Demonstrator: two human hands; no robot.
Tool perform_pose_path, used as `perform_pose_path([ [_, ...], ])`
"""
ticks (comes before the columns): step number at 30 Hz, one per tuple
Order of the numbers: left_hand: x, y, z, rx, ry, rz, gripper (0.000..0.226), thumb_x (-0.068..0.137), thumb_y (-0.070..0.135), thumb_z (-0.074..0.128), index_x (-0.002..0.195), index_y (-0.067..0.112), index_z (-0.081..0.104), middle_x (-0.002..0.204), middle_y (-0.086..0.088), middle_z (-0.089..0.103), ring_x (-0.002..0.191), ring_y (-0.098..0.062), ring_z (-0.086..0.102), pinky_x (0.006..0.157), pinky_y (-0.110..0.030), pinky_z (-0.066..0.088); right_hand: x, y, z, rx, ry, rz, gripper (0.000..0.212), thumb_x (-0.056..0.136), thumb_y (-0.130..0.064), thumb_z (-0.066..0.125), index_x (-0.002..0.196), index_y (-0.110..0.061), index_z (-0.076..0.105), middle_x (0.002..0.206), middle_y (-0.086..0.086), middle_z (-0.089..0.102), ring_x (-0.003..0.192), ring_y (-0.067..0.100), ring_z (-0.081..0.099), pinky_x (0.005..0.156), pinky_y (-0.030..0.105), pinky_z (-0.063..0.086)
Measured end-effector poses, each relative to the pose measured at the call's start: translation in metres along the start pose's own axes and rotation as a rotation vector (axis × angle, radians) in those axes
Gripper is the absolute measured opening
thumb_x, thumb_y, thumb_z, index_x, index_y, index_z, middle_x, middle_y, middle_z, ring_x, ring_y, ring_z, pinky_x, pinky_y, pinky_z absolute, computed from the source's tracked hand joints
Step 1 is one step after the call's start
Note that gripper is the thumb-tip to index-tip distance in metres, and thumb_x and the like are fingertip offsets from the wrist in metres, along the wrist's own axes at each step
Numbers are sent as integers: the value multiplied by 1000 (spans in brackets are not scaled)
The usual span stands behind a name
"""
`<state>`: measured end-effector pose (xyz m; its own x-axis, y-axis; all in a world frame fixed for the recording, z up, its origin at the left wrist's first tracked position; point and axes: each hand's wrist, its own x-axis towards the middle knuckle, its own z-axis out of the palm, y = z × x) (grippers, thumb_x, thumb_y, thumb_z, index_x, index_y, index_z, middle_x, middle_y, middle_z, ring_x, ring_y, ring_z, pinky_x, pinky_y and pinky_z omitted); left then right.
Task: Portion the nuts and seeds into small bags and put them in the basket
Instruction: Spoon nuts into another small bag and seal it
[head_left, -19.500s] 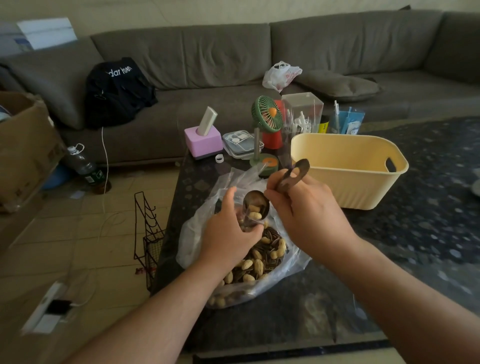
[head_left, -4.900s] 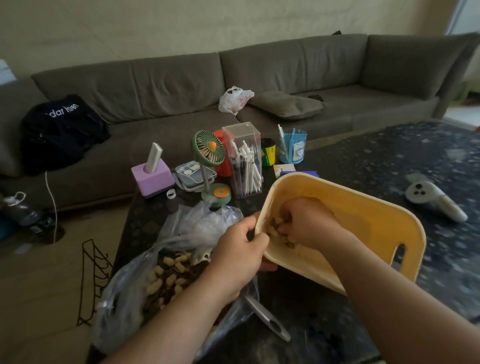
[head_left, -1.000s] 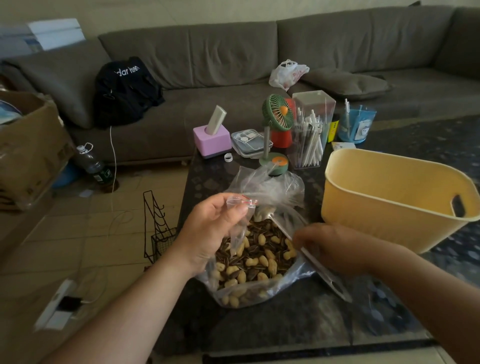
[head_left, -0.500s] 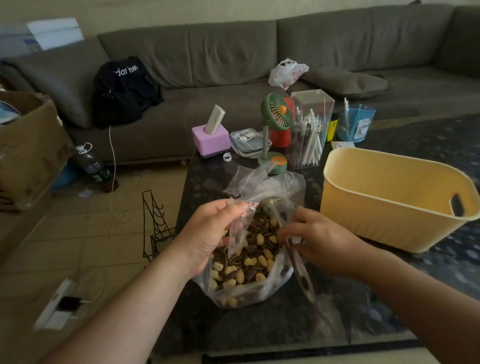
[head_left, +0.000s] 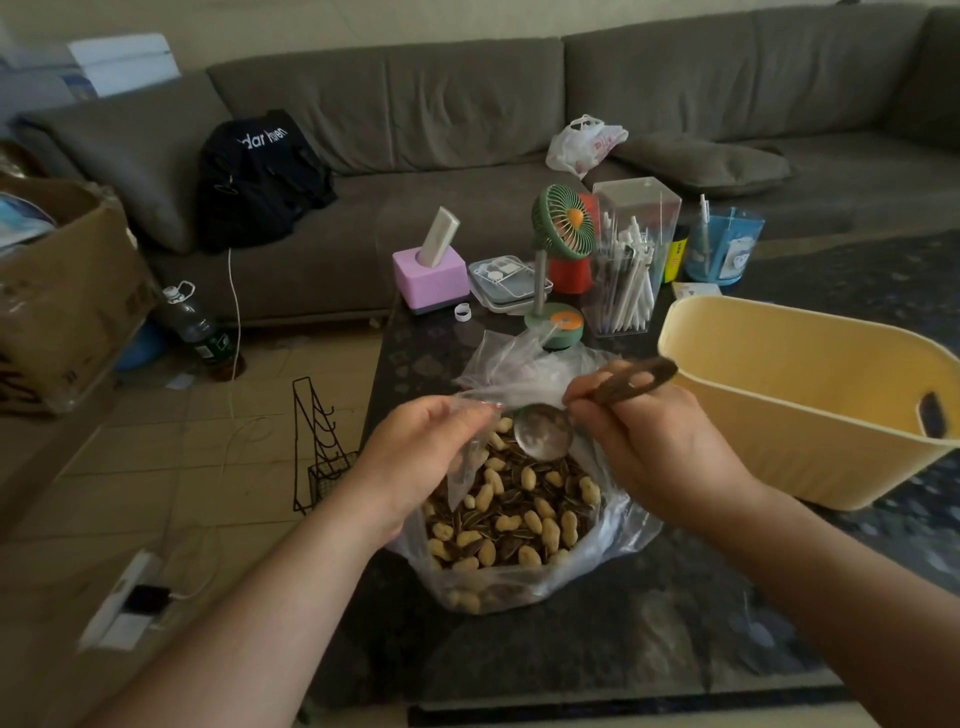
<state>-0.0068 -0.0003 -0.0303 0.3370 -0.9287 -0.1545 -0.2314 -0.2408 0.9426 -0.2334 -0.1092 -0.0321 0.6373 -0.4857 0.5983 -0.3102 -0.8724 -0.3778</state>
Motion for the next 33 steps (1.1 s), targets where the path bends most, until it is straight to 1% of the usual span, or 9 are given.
perform_pose_path([
  [3,4,-5,-2,90,9,-118,47,81,72,70,99,30,82,101,9,81,108,-16,71,106,-48,51,-4,-9,4,-2,16,40,26,106,-31,48,106,-13,68,96,-4,63,82,13,60,72,36,55],
  [8,6,-6,0,70,22,-198,72,60,82,67,104,27,82,112,6,80,115,-19,68,110,-49,49,-3,-12,13,-111,-61,87,41,106,-48,33,103,-17,60,90,-8,55,69,12,54,59,34,51],
  [11,7,-6,4,12,30,-223,62,74,76,67,108,27,82,111,4,80,114,-20,70,110,-50,49,-8,-13,24,-120,-113,87,40,107,-48,33,104,-17,58,88,-6,56,69,14,55,58,39,53],
  [17,3,2,22,-177,-42,-255,45,98,56,61,103,19,85,102,-3,83,104,-20,77,101,-44,52,-12,-25,38,-82,-173,143,35,106,-41,37,117,-18,60,100,-6,59,85,12,59,73,31,52],
  [21,0,8,23,-310,-26,-241,45,101,51,59,99,13,84,92,-4,79,83,-19,76,83,-38,52,-12,-26,41,62,-157,317,25,107,-39,38,100,-26,58,91,-11,62,82,8,63,74,32,54],
  [23,0,7,15,-217,-21,-213,46,99,57,60,98,18,84,96,-3,81,95,-22,75,92,-42,53,-8,-20,40,203,-123,480,24,109,-37,42,95,-27,58,88,-4,69,81,9,71,75,39,62],
  [26,2,-1,2,149,27,-150,44,88,70,67,107,31,78,108,8,79,108,-16,71,102,-47,53,-2,-16,28,319,-77,682,22,110,-35,45,97,-24,59,87,1,74,78,4,74,76,41,65],
  [29,1,-5,-3,381,119,-89,46,79,78,70,106,41,73,112,20,71,108,-5,64,100,-43,55,3,-15,15,319,-53,712,22,110,-35,46,98,-22,59,86,2,74,73,3,74,75,39,65],
  [33,-4,-1,1,424,134,109,51,76,82,65,110,45,74,105,27,73,101,7,67,92,-32,58,7,-12,3,246,-56,662,21,110,-36,46,98,-26,60,82,1,74,75,8,74,79,44,63],
])
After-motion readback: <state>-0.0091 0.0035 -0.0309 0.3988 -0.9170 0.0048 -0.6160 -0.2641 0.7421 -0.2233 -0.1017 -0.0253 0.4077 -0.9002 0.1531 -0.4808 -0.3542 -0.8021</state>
